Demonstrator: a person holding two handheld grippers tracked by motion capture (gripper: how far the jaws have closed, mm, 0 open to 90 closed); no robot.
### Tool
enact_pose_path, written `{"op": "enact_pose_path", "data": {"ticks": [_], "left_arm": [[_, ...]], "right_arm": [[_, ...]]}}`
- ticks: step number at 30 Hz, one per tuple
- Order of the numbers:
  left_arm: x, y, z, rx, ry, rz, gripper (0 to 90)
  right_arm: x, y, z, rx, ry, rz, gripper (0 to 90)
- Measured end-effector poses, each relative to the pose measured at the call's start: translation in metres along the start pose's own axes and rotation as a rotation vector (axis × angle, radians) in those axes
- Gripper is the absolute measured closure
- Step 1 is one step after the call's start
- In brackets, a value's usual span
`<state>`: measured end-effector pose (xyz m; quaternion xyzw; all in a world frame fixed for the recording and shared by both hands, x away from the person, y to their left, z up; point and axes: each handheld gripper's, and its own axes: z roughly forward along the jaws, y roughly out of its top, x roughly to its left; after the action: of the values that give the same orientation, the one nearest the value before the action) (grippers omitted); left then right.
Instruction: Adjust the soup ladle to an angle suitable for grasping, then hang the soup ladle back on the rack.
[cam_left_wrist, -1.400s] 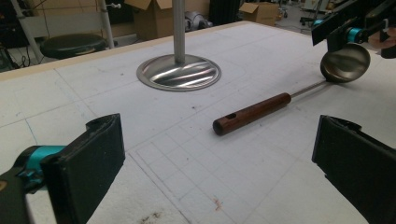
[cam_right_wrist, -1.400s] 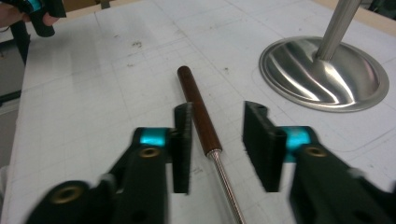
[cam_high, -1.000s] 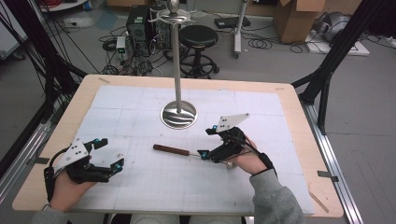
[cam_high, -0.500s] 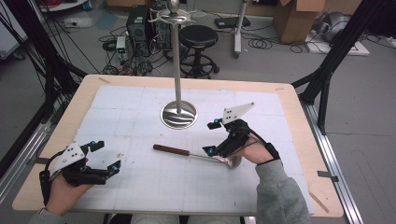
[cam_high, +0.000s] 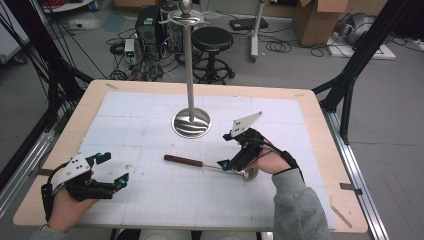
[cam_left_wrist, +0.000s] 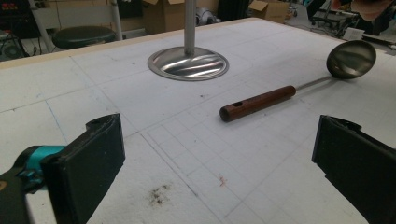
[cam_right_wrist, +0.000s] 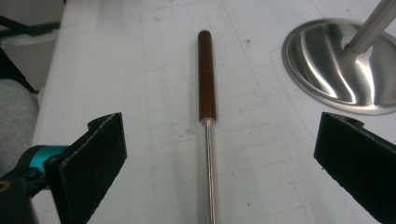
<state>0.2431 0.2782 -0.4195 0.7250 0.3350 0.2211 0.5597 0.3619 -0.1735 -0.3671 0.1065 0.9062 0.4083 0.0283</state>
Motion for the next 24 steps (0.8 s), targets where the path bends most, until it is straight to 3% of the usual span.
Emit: {"op": "enact_pose_path", "data": {"ticks": [5, 9, 12, 13, 18, 24], "left_arm": [[-0.001, 0.000, 0.000, 0.007, -0.001, 0.000, 3.1], [-0.001, -0.001, -0.001, 0.007, -0.002, 0.000, 3.1], [0.000, -0.002, -0.001, 0.013, 0.002, -0.009, 3.1], [0.000, -0.002, -0.001, 0.018, 0.000, -0.008, 3.1], [-0.003, -0.003, -0.007, 0.015, 0.003, 0.000, 3.1], [-0.003, -0.005, -0.011, 0.023, 0.015, -0.004, 3.1]], "right_arm": [[0.002, -0.001, 0.008, 0.071, -0.012, -0.012, 1.3], [0.001, 0.000, 0.011, 0.097, -0.022, -0.011, 1.3], [0.000, -0.001, 0.013, 0.110, -0.004, 0.013, 1.3], [-0.002, -0.003, 0.016, 0.126, 0.037, 0.038, 1.4], [-0.004, -0.005, 0.022, 0.162, 0.038, 0.042, 1.4], [-0.005, -0.006, 0.033, 0.245, 0.034, 0.024, 1.9]]}}
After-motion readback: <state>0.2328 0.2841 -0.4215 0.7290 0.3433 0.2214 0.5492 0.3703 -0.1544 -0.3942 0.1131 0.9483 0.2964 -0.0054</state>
